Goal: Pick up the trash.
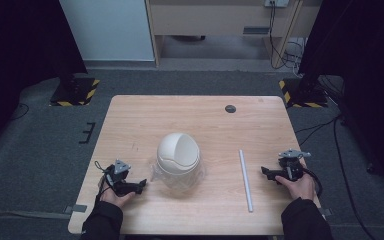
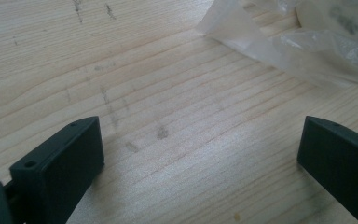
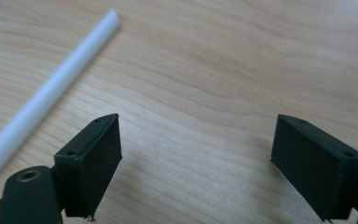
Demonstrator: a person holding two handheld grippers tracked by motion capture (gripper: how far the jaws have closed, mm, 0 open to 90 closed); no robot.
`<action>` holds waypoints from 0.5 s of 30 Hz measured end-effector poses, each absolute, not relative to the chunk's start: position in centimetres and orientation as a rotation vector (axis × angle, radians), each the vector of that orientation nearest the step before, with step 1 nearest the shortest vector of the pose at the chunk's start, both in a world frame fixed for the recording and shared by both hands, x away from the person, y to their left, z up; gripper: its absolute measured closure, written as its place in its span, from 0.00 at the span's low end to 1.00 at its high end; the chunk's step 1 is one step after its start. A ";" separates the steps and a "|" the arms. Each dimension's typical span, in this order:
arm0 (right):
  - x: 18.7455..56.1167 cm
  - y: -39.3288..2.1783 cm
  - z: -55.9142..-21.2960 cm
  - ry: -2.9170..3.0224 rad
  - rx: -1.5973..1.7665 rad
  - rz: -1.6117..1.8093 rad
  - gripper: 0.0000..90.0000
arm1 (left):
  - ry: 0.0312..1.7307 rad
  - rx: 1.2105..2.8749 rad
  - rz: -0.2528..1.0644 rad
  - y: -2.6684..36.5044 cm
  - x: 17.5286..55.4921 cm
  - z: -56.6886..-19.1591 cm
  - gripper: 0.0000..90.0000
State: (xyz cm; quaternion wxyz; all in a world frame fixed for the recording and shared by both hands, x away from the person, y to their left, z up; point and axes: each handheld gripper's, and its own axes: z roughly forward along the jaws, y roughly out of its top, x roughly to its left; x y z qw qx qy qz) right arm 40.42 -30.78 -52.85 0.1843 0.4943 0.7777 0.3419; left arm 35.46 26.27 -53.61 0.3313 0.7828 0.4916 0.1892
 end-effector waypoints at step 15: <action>39.6 -29.7 -47.4 2.072 1.248 1.254 0.18 | 1.280 2.066 0.516 26.3 35.6 -53.6 0.00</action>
